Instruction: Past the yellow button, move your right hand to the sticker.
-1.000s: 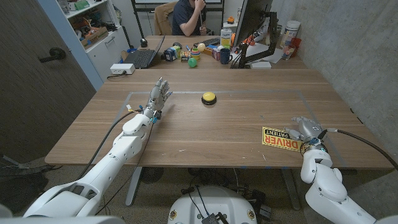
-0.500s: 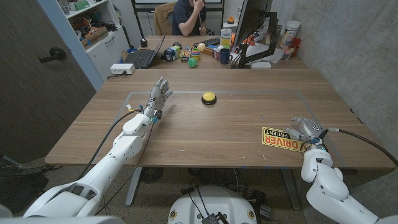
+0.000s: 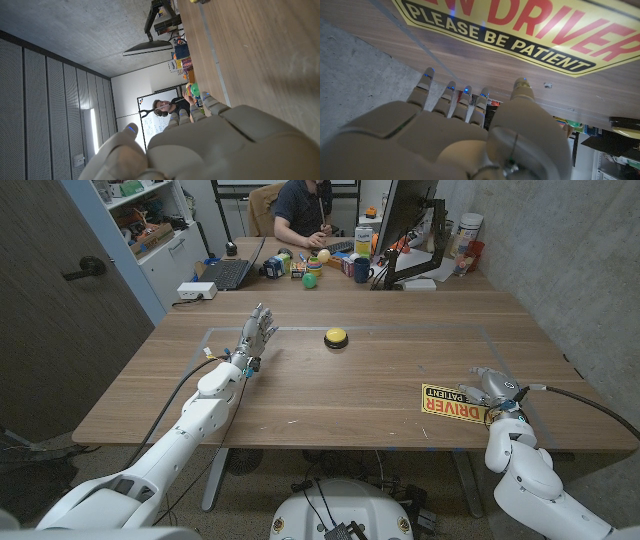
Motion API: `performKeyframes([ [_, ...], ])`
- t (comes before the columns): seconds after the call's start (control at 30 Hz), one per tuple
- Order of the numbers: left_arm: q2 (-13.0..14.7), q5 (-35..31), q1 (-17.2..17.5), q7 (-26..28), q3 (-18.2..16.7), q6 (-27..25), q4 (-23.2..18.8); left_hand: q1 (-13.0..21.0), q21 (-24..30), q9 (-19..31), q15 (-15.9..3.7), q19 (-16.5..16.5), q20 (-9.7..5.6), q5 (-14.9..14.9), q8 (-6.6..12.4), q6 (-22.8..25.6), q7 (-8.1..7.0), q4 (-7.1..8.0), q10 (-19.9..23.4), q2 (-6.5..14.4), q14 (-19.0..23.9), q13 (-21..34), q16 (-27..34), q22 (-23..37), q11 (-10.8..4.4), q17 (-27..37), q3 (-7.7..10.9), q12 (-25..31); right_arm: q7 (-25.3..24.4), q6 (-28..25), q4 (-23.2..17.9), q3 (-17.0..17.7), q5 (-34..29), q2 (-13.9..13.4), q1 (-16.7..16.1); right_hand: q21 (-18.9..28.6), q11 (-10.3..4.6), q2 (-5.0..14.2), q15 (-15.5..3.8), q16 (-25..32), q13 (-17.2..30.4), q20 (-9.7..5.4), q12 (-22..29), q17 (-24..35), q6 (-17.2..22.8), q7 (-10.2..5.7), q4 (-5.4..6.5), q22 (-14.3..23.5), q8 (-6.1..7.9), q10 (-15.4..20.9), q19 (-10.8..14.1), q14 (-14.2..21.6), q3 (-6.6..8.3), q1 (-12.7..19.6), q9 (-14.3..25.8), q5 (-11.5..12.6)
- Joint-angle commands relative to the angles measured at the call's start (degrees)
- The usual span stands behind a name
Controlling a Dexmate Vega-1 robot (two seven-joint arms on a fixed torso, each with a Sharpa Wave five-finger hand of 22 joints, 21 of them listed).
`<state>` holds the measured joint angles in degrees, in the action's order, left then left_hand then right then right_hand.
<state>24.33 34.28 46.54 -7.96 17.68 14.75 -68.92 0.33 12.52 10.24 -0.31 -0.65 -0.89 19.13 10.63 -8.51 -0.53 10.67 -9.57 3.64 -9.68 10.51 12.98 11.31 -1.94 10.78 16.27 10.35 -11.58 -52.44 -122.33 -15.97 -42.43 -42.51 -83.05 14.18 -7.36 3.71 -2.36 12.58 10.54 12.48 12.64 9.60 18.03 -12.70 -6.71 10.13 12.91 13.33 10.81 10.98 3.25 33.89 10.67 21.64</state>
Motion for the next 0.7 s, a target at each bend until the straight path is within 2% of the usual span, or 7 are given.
performKeyframes([
  [0.03, 0.0, 0.1, -0.1, -0.1, 0.1, 0.1, 0.1, -0.1, 0.0, 0.3, 0.18, -0.4, -0.05, 0.5, 0.17, -0.6, 0.18, 0.04, -1.2, 6.1, -1.2, 0.3, 0.0, 0.3, 0.12, 0.2, -0.15, 0.3, -1.1, -1.1, -0.7, -0.6, 1.8, -1.3, 0.1, -0.3, 0.06, -0.36, -1.65, -0.1, 0.2, 0.09, -0.1, 0.1, 0.5, 0.02, -0.02, 0.1, -0.17, 0.7, -0.1, 0.6, -0.41, 0.2, 0.0, 0.5],
  [0.23, -0.1, 0.3, 0.0, -0.1, 0.0, 0.3, 0.3, -0.1, 0.0, 0.3, 0.18, -0.5, -0.05, 0.5, 0.20, -0.5, 0.16, 0.04, -1.3, 6.1, -1.2, 0.3, 0.1, 0.3, 0.10, 0.2, -0.18, 0.3, -0.9, -1.5, -1.2, -0.7, 2.6, -2.2, 0.1, -0.8, 0.17, -0.35, -2.38, -0.2, 0.2, 0.08, -0.3, 0.1, 1.7, 0.09, 0.01, 0.1, -0.06, 1.2, -0.3, 1.1, -0.54, 0.4, 0.1, 0.7],
  [0.7, -0.1, 0.4, -0.2, -0.8, -0.1, 0.7, 1.0, -0.1, 0.0, 0.3, 0.20, -0.5, -0.04, 0.5, 0.20, -0.6, 0.20, 0.04, -1.3, 6.1, -1.2, 0.3, 0.0, 0.3, 0.14, 0.2, -0.25, 0.3, -1.1, -2.6, -1.6, -2.0, 4.1, -3.4, 1.0, -1.1, 0.25, -0.34, -2.71, -0.3, 0.3, 0.05, -0.6, 0.1, 2.8, 0.07, 0.12, 0.2, -0.02, 1.5, -0.2, 1.7, -0.74, 0.5, 0.1, 0.8],
])
